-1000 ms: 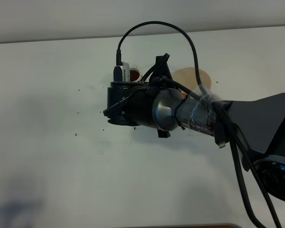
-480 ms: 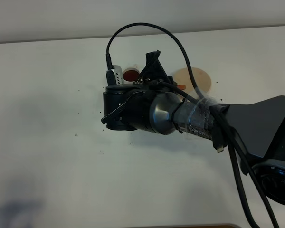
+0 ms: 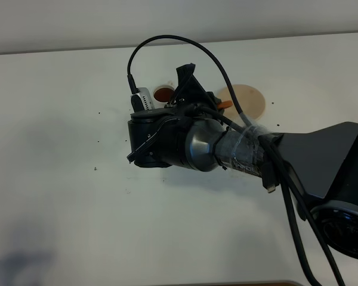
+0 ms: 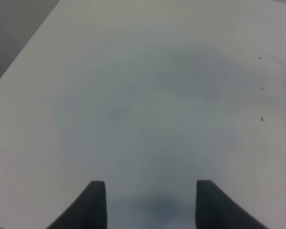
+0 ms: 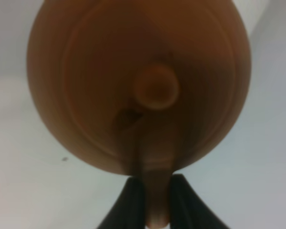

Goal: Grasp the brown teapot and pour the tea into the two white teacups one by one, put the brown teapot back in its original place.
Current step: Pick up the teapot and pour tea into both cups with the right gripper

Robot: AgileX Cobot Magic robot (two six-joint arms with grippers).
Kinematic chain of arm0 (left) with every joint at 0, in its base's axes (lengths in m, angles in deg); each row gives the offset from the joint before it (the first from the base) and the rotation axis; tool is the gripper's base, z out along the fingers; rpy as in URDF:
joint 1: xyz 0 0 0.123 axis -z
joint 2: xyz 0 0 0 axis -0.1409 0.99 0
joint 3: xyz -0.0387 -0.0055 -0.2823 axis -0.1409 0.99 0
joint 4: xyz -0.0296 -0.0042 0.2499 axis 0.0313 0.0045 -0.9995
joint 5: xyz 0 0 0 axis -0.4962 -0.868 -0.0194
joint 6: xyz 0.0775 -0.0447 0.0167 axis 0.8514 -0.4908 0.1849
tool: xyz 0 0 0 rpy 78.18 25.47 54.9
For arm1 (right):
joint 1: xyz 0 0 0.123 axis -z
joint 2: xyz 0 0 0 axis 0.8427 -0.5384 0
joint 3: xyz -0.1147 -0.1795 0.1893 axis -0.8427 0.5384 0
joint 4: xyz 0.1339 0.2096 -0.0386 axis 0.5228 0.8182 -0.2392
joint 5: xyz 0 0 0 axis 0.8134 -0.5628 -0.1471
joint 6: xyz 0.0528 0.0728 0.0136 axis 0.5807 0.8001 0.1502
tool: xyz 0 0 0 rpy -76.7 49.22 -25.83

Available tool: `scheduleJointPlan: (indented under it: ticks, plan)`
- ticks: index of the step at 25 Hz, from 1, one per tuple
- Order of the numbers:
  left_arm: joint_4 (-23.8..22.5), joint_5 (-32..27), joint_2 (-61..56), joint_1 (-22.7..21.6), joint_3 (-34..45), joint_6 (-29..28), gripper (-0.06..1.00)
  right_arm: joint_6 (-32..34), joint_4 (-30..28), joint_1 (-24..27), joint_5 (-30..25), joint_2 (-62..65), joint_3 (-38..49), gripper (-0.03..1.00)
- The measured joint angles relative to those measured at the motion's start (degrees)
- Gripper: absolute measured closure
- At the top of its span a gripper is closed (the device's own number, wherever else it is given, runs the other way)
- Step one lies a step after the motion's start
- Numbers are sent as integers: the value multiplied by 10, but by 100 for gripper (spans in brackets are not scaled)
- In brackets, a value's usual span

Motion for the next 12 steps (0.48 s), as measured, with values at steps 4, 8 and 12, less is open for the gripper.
scheduleJointPlan:
  ticks: [4,8,12]
  plan:
    - [0,0,0,0,0,0,52,-15,-31,-2,0,0,1,87]
    - [0,0,0,0,0,0,52,-40,-54,-11,0,0,1,87]
    - [0,0,0,0,0,0,52,-65,-60,-13,1,0,1,87]
